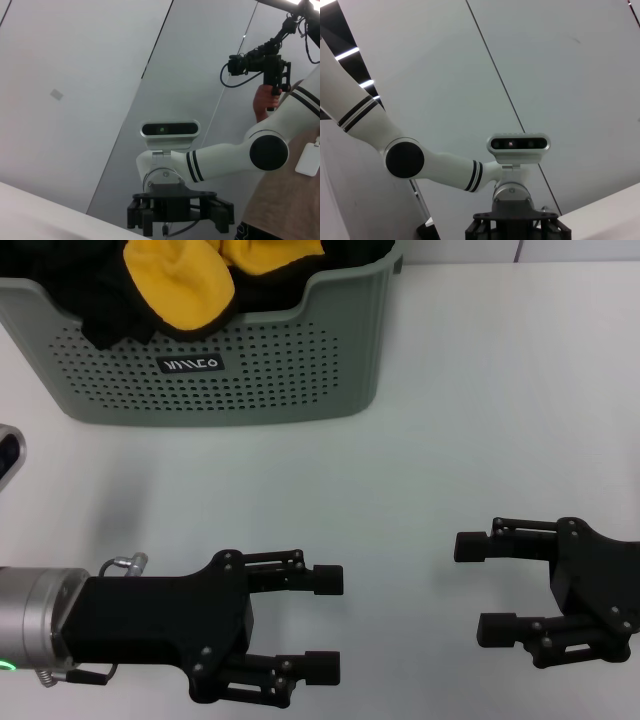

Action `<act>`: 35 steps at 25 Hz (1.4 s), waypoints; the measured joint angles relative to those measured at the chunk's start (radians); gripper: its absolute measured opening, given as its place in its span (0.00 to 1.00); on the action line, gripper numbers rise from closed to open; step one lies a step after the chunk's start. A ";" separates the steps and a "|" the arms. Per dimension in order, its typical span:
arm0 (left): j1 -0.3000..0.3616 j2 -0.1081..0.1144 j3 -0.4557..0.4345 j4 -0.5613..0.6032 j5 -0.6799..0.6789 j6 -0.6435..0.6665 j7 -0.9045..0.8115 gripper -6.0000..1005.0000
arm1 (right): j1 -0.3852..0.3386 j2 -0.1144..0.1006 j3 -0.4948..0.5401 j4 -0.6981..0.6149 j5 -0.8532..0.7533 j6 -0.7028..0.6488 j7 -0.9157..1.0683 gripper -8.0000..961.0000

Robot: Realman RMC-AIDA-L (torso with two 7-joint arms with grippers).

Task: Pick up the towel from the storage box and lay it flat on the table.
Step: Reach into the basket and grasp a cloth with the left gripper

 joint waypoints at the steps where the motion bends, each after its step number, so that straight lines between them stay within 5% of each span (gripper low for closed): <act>1: 0.000 0.000 0.000 -0.001 0.000 0.000 0.000 0.77 | 0.000 0.000 0.000 0.000 0.000 0.000 0.000 0.82; 22: 0.001 0.001 -0.012 0.001 -0.006 -0.004 0.007 0.77 | 0.000 0.000 0.000 -0.002 0.005 0.007 0.000 0.82; 31: 0.032 -0.055 -0.398 -0.055 -0.082 -0.083 0.051 0.77 | -0.001 0.002 0.010 0.005 0.007 0.012 -0.013 0.82; 35: 0.033 -0.057 -0.423 -0.063 -0.123 -0.131 0.059 0.76 | -0.001 0.005 0.011 0.006 0.008 0.020 -0.014 0.82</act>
